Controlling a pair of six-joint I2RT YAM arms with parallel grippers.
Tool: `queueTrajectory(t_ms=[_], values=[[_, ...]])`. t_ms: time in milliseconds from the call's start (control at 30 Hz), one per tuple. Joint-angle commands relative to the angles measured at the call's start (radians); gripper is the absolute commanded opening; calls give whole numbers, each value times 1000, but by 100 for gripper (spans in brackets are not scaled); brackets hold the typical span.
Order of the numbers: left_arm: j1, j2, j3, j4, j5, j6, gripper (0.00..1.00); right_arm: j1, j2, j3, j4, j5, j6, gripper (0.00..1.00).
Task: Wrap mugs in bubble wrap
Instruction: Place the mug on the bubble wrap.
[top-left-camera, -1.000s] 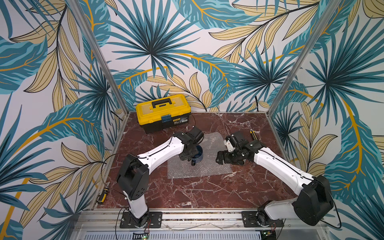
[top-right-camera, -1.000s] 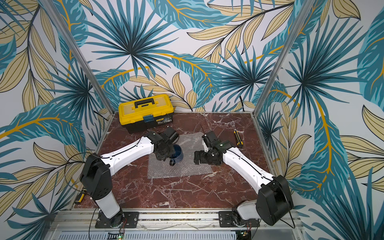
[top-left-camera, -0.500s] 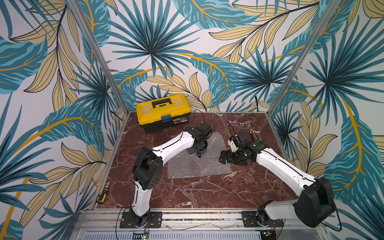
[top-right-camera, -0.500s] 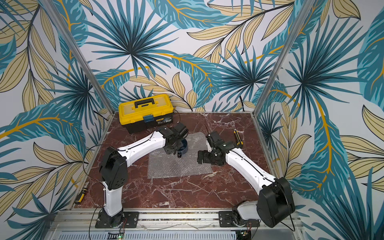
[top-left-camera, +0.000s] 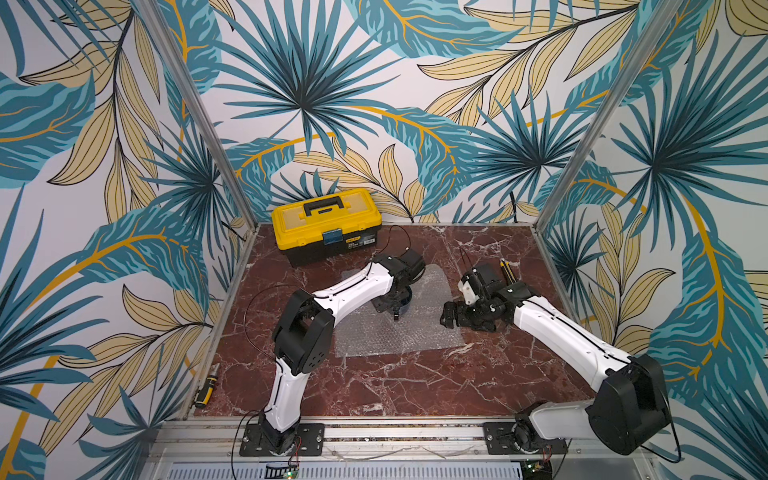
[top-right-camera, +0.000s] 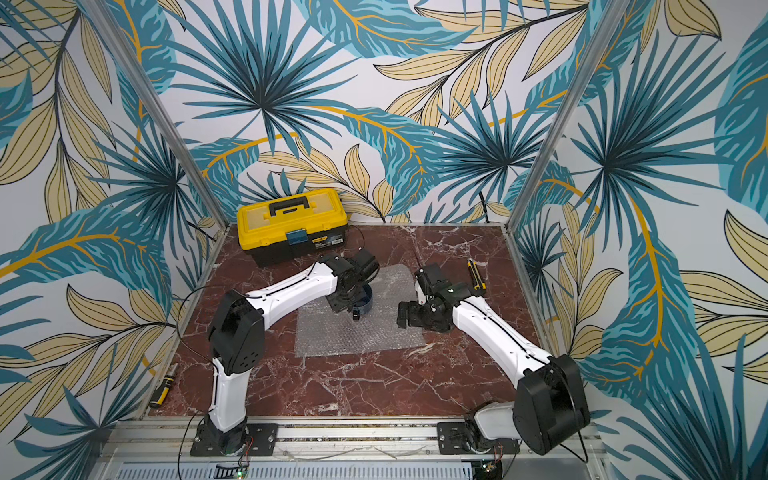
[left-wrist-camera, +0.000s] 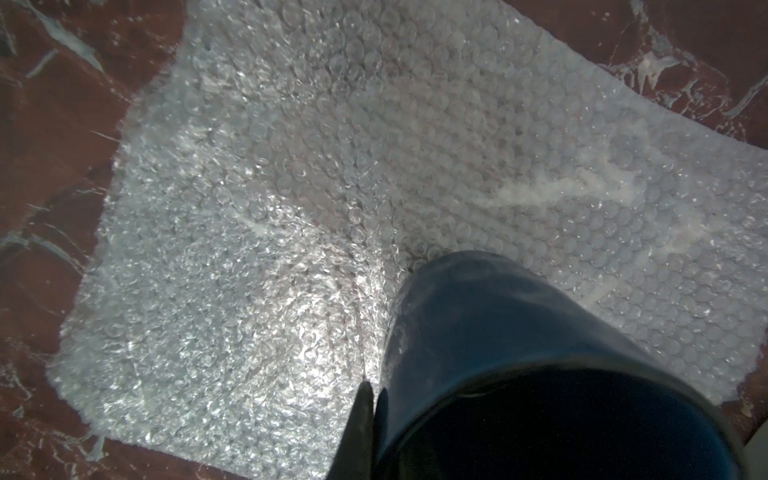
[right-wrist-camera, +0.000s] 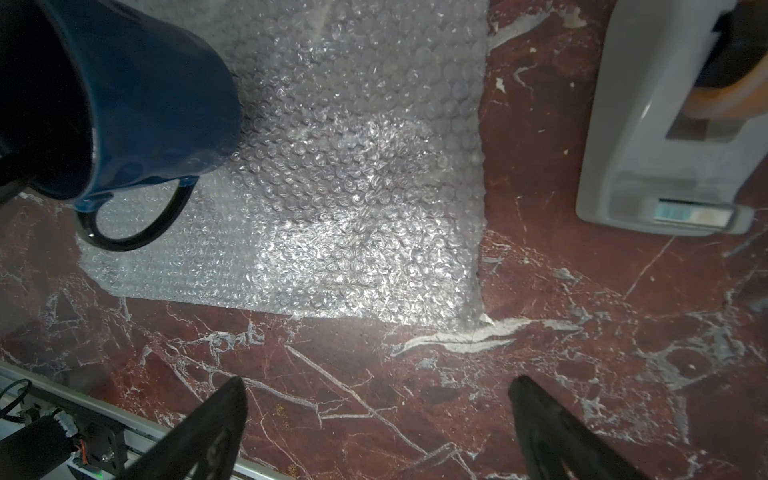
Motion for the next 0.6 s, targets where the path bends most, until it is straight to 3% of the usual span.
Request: queueTrajectory(t_ms=[0, 300, 433, 567], values=[[4, 1, 54, -11, -4, -16, 0, -5, -11, -21, -3, -8, -1, 99], [3, 24, 46, -11, 32, -25, 0, -8, -9, -25, -4, -9, 1, 99], [2, 25, 47, -10, 45, -25, 20, -9, -13, -24, -7, -6, -1, 99], [-2, -2, 42, -11, 45, -18, 49, -14, -14, -26, -13, 6, -7, 99]])
